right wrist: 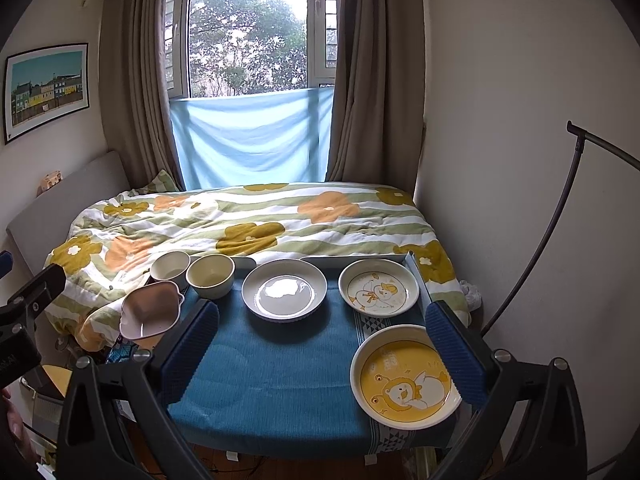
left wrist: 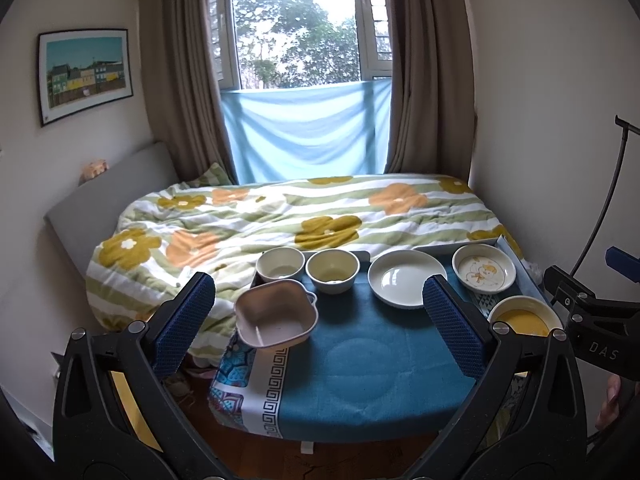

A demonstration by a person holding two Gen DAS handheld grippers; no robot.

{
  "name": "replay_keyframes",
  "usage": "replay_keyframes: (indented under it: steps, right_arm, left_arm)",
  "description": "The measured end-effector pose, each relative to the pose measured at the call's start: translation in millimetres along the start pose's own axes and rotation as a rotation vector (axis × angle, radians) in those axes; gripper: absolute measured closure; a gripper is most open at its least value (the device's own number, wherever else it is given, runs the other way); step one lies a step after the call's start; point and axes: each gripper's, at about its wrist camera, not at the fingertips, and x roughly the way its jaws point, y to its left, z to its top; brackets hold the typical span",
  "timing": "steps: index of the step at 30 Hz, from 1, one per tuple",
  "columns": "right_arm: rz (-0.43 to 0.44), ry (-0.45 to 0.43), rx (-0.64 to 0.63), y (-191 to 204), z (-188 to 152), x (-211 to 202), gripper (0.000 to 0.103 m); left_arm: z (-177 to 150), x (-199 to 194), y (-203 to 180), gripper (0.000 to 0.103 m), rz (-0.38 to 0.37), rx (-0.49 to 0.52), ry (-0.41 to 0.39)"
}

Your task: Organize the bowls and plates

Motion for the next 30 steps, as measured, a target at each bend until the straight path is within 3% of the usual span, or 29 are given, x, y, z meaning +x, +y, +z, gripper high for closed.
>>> replay_keyframes:
  steps: [30]
  right_arm:
    - [0.002,0.001,-0.002,1.8,-4.4,-3.1,0.0]
  left_arm:
    - [-3.5,-0.6,6.1,0.0,-0.001,-0.003,0.014]
